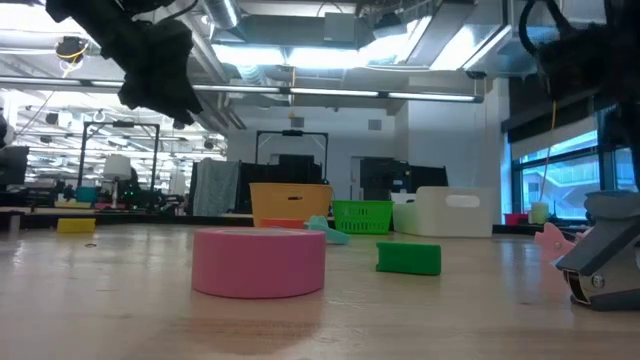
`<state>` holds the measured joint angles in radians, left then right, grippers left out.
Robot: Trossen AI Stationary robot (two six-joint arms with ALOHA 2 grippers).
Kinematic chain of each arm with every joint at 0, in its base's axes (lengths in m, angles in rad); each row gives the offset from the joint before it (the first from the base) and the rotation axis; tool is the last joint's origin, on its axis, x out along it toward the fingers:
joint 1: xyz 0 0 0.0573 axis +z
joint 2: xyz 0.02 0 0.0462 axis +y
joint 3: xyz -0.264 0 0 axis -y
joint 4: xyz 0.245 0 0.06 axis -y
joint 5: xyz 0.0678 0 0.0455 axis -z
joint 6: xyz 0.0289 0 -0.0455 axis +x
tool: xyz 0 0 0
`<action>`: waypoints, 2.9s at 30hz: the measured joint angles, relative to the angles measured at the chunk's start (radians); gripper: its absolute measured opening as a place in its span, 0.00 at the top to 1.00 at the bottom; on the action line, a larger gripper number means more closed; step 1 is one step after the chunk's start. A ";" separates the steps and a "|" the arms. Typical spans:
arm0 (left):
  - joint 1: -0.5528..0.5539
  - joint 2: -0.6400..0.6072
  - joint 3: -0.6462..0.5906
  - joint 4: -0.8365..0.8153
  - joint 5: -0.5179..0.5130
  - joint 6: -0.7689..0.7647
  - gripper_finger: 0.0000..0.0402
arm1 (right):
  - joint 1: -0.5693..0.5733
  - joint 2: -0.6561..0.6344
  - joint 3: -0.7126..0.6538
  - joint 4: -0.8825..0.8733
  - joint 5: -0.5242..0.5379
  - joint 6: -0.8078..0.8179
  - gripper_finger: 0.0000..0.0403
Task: Pick and place Stapler, Stapler remover, tape
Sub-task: Put the blue tape into the white bin
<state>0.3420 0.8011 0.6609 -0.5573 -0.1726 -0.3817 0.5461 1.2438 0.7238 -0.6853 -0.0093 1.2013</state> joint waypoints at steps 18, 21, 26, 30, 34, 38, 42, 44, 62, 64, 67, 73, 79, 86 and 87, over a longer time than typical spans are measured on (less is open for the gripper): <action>0.000 0.001 0.000 0.039 0.007 -0.050 0.54 | 0.034 0.294 0.000 0.198 -0.063 -0.083 0.45; 0.000 0.001 0.000 0.039 0.008 -0.053 0.54 | 0.034 0.317 0.004 0.205 -0.062 -0.078 0.46; 0.000 0.001 0.000 0.039 0.008 -0.060 0.54 | 0.033 0.310 0.002 0.193 -0.057 -0.050 0.62; 0.000 0.001 0.000 0.041 0.008 -0.060 0.54 | 0.033 0.276 -0.001 0.218 -0.075 -0.030 0.90; 0.000 0.001 0.000 0.041 0.009 -0.060 0.54 | 0.032 0.209 0.006 0.219 -0.090 -0.014 0.91; 0.000 0.001 0.000 0.040 0.010 -0.060 0.54 | 0.014 0.106 0.072 0.087 -0.048 -0.032 0.91; 0.000 0.003 0.000 0.046 0.006 -0.059 0.54 | -0.063 0.005 0.143 -0.125 0.193 -0.091 0.91; 0.000 0.005 0.000 0.050 0.002 -0.059 0.54 | -0.130 -0.044 0.161 -0.192 0.311 -0.133 0.91; 0.000 0.016 0.000 0.093 -0.043 -0.069 0.54 | -1.101 -0.075 0.165 -0.008 0.088 -1.035 0.91; 0.000 0.016 0.000 0.093 -0.043 -0.069 0.54 | -1.176 -0.039 0.165 0.028 0.029 -1.094 0.91; 0.000 0.016 0.000 0.093 -0.043 -0.069 0.54 | -1.263 0.028 0.165 0.062 -0.051 -1.160 0.91; 0.000 0.016 0.000 0.093 -0.053 -0.069 0.54 | -1.347 0.209 0.203 0.080 -0.096 -1.256 0.91; 0.000 0.016 0.000 0.093 -0.052 -0.081 0.54 | -1.349 0.407 0.361 0.056 -0.092 -1.345 0.91; 0.000 0.016 0.000 0.090 -0.025 -0.099 0.54 | -1.349 0.600 0.544 -0.091 -0.010 -1.410 0.91; 0.000 0.016 0.000 0.090 -0.018 -0.099 0.54 | -1.349 0.617 0.556 -0.113 0.000 -1.417 0.91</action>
<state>0.3422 0.8173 0.6609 -0.4669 -0.1902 -0.4808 -0.8028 1.8612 1.2801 -0.7986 -0.0093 -0.2155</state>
